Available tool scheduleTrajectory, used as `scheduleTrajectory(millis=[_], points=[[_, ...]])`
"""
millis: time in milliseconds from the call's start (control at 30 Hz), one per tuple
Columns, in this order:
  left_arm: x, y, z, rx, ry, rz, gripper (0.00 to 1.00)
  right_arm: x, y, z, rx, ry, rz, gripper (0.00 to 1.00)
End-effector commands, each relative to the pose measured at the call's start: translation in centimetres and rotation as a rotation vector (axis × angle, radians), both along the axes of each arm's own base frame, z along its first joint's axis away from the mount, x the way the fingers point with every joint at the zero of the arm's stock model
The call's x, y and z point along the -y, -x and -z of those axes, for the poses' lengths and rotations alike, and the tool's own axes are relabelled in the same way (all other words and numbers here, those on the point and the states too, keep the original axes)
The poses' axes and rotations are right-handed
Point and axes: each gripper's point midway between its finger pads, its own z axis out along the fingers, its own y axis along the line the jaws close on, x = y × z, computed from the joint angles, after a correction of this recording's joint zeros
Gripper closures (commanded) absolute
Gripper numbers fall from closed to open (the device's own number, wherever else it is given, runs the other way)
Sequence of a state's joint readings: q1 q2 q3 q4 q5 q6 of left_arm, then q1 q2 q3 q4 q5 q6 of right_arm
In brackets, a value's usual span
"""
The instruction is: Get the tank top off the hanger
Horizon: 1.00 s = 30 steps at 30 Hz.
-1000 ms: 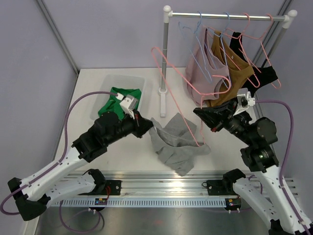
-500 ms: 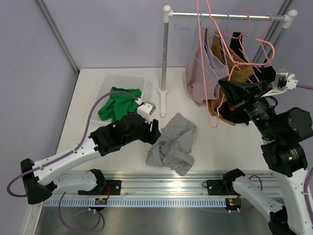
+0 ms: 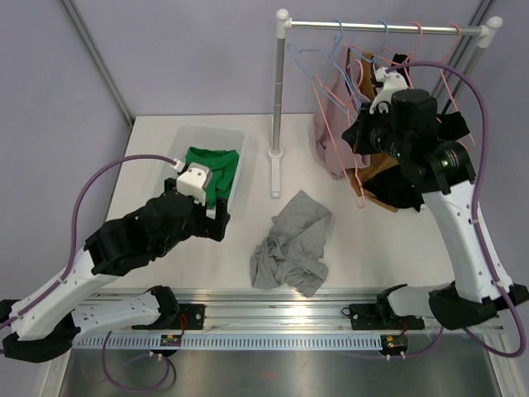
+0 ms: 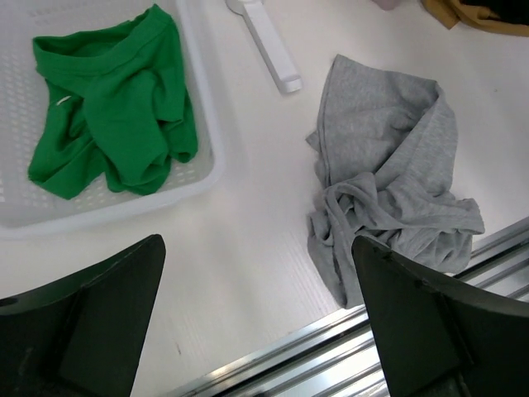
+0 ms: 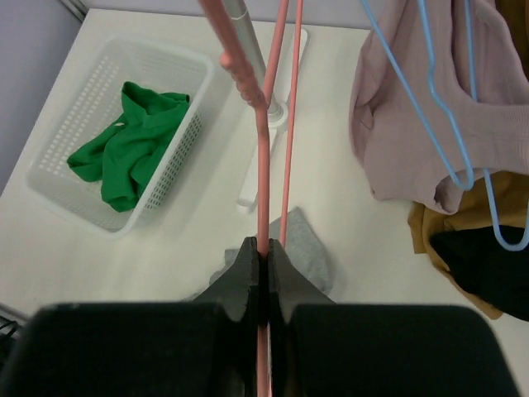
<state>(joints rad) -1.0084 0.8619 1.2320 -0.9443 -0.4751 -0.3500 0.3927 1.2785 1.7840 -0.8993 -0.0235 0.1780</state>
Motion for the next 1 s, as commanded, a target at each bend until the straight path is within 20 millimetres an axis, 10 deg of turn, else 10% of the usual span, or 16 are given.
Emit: scheduleTrajectory(millis=[0,467,967], points=[[-2.2,0.1,0.2,0.068,-0.068,-0.002,0.01,0.9,-1.6,-2.6,0.054,0.070,0.049,1.00],[-3.1,1.0,1.4,0.144,0.029,0.028,0.01,-4.3,-12.4,-4.7,0.091,0.036,-0.014,1.00],[-2.5,0.7,2.0,0.112,0.051,0.046,0.01,-3.1,-18.8,-2.6,0.115,0.026,0.039,1.00]])
